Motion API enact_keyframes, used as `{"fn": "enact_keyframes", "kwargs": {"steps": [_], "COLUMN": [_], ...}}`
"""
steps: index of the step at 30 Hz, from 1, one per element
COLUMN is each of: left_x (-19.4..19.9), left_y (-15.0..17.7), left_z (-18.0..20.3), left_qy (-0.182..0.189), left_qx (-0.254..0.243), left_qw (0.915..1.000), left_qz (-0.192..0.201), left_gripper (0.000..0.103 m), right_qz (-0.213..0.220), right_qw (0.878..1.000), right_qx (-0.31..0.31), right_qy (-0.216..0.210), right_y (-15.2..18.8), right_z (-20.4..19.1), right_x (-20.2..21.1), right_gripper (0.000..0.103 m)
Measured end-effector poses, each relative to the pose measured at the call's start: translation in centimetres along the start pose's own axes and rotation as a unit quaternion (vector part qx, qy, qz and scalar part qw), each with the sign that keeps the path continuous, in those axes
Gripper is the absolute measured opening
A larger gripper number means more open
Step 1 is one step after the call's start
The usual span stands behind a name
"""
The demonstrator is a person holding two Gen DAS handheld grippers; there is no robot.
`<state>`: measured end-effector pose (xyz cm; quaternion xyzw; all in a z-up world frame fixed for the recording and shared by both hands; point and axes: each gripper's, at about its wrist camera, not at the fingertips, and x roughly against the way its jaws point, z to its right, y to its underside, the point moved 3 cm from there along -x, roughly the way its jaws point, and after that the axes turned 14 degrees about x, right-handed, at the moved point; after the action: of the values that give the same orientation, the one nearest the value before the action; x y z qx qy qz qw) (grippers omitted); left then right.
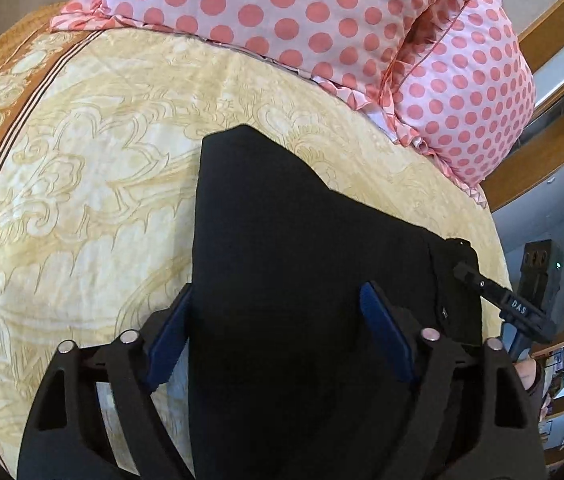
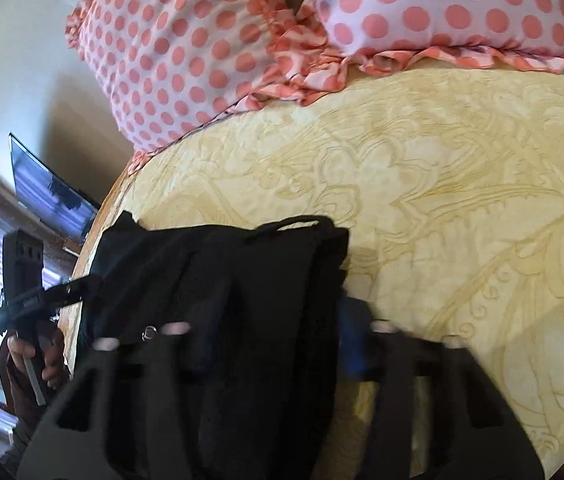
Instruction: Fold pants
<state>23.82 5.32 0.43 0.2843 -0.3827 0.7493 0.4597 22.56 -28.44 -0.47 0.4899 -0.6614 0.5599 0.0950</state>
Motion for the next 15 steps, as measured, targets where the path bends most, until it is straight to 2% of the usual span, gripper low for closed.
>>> {"fn": "enact_keyframes", "kwargs": {"steps": [1,3,8,10,12,15], "left_x": [0.0,0.3,1.4,1.9,2.3,1.8], "left_y": [0.0,0.1,-0.2,-1.1,-2.8,-5.5], "left_z": [-0.1,-0.1,1.2,2.1,3.3,5.3], "left_qy": [-0.010,-0.005,-0.008,0.005,0.026,0.035], "left_qx": [-0.003,-0.009,-0.036,-0.040,-0.031,-0.023], "left_qw": [0.9999,0.9999,0.9988,0.9980,0.9972,0.9956], "left_qz": [0.007,0.011,0.032,0.047,0.063,0.084], "left_gripper": [0.052,0.029,0.024,0.024,0.024,0.024], "right_qz": [0.006,0.023,0.041,0.053,0.080,0.122], "right_qw": [1.000,0.999,0.998,0.998,0.996,0.992], "right_qx": [0.007,0.030,0.047,0.045,0.037,0.031], "right_qy": [-0.001,-0.006,-0.003,0.004,0.008,0.028], "right_y": [0.0,-0.4,-2.6,-3.9,-6.2,-9.4], "right_z": [-0.3,-1.3,-2.1,-1.9,-1.2,0.2], "right_x": [0.2,1.2,2.5,2.7,3.2,3.7], "right_gripper": [0.018,0.014,0.012,0.012,0.011,0.011]}}
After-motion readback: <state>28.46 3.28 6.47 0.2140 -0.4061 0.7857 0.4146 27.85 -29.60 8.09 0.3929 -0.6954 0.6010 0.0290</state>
